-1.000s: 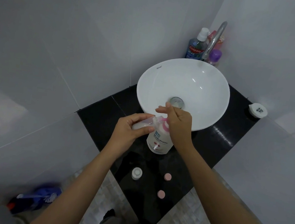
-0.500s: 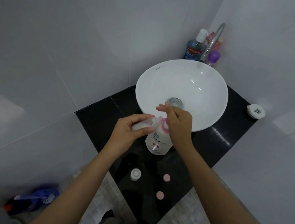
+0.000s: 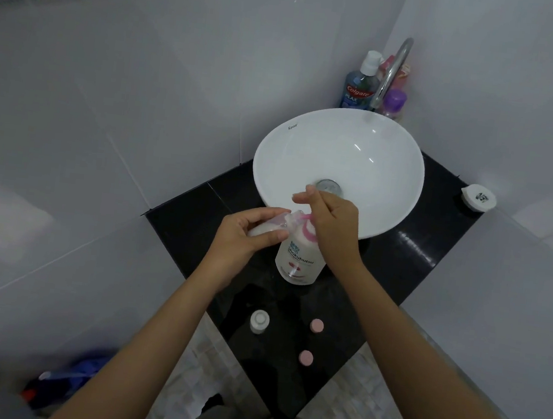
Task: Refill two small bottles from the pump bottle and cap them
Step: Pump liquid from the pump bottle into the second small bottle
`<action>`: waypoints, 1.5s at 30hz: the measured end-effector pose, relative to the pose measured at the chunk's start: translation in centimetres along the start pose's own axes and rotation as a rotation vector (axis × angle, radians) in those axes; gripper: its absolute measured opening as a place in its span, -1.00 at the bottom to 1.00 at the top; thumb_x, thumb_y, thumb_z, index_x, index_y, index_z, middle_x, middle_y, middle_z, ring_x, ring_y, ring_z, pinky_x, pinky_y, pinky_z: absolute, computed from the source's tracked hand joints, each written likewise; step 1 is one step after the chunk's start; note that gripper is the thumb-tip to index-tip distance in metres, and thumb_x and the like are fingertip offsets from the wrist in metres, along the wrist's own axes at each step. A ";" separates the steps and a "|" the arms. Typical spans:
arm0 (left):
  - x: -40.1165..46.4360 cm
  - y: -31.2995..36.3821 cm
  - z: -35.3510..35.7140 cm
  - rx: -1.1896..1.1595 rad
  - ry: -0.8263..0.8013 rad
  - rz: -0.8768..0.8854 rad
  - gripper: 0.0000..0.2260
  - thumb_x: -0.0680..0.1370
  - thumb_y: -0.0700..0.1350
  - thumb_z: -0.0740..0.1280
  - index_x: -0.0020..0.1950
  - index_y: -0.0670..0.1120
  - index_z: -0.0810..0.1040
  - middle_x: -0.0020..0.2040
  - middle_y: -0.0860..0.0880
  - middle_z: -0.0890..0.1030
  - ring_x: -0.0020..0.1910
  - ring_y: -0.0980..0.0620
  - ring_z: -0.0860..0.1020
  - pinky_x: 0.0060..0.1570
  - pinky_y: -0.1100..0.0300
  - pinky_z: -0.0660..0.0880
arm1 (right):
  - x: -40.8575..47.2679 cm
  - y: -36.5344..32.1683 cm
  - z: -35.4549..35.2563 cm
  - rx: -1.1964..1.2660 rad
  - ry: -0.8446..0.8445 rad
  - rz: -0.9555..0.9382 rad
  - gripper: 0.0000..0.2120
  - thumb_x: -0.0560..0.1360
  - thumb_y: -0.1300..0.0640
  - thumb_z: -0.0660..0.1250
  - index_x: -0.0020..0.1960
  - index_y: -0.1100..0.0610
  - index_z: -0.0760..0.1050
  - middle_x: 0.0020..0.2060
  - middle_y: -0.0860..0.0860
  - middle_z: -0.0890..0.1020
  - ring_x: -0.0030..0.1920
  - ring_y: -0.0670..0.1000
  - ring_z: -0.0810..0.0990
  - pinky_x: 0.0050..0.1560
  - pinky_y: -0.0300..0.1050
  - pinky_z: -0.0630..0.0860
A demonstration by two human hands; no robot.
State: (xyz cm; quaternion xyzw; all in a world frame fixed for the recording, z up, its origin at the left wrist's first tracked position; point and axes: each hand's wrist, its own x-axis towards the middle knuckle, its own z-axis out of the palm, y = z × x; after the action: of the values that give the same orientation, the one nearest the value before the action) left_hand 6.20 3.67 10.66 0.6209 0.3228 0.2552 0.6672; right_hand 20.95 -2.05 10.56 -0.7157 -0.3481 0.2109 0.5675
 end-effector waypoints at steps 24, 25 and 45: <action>0.1 0.0 0.0 0.032 0.000 0.032 -0.69 0.45 -0.21 0.41 0.19 -0.08 0.60 0.11 0.06 0.65 0.08 0.21 0.60 -0.08 0.46 0.52 | -0.4 -1.0 0.4 -0.011 0.142 -0.036 -0.72 0.57 0.10 0.24 -0.06 0.25 0.66 -0.23 0.03 0.69 -0.21 -0.13 0.65 -0.16 -0.44 0.51; 0.2 0.0 0.0 0.031 0.005 0.031 -0.69 0.45 -0.21 0.42 0.20 -0.08 0.60 0.11 0.06 0.65 0.07 0.22 0.59 -0.09 0.46 0.52 | -0.4 -0.9 0.5 -0.012 0.149 -0.018 -0.69 0.58 0.09 0.22 -0.08 0.25 0.66 -0.23 0.02 0.69 -0.22 -0.13 0.65 -0.13 -0.42 0.52; 0.0 -0.2 0.3 0.062 -0.058 0.038 -0.72 0.49 -0.19 0.38 0.21 -0.06 0.56 0.11 0.04 0.64 0.09 0.15 0.60 -0.05 0.38 0.55 | -0.3 -1.1 0.1 -0.051 0.048 0.056 -0.59 0.61 0.01 0.13 -0.08 0.24 0.66 -0.18 0.05 0.71 -0.13 -0.07 0.65 0.02 -0.26 0.51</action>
State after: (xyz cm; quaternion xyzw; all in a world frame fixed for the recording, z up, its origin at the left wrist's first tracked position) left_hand 6.38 3.45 10.42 0.6544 0.2989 0.2397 0.6519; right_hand 20.35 -2.09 11.55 -0.7441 -0.3197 0.2005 0.5513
